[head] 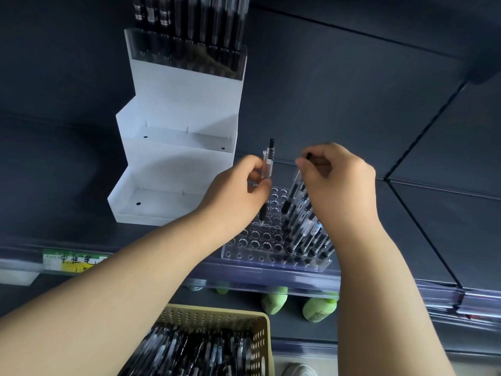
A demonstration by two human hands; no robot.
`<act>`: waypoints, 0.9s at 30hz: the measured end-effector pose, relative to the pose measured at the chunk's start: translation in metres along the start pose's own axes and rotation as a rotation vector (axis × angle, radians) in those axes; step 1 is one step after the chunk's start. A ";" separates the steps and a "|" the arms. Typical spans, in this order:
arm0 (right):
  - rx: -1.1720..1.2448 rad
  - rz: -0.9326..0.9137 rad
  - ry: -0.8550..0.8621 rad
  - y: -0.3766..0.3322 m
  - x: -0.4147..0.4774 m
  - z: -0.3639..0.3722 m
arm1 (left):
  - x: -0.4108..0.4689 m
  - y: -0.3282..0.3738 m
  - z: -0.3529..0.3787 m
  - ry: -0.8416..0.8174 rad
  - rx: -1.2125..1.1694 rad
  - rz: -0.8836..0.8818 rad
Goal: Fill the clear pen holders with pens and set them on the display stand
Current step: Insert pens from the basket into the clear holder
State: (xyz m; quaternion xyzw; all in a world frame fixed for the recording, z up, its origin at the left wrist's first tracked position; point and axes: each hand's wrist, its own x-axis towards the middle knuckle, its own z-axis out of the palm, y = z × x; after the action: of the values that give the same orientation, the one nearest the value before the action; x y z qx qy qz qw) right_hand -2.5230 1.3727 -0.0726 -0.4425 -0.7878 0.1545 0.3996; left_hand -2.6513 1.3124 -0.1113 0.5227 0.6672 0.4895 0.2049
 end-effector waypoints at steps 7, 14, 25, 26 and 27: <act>-0.003 0.005 -0.022 -0.002 0.002 0.004 | 0.000 -0.001 -0.003 0.007 -0.005 -0.009; -0.020 0.034 -0.058 -0.003 0.002 0.009 | 0.001 -0.002 -0.005 0.015 -0.015 -0.001; -0.157 0.012 -0.101 -0.003 0.001 0.014 | 0.004 -0.002 -0.009 0.041 -0.032 -0.006; -0.163 0.003 -0.097 -0.003 0.001 0.014 | 0.004 -0.002 -0.009 0.042 -0.035 -0.006; -0.169 -0.005 -0.093 -0.002 0.001 0.014 | 0.004 -0.001 -0.009 0.042 -0.038 -0.005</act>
State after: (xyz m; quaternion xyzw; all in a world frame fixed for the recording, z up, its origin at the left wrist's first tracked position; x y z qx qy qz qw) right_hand -2.5352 1.3739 -0.0799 -0.4652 -0.8168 0.1068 0.3241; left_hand -2.6605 1.3119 -0.1074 0.5067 0.6633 0.5124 0.2021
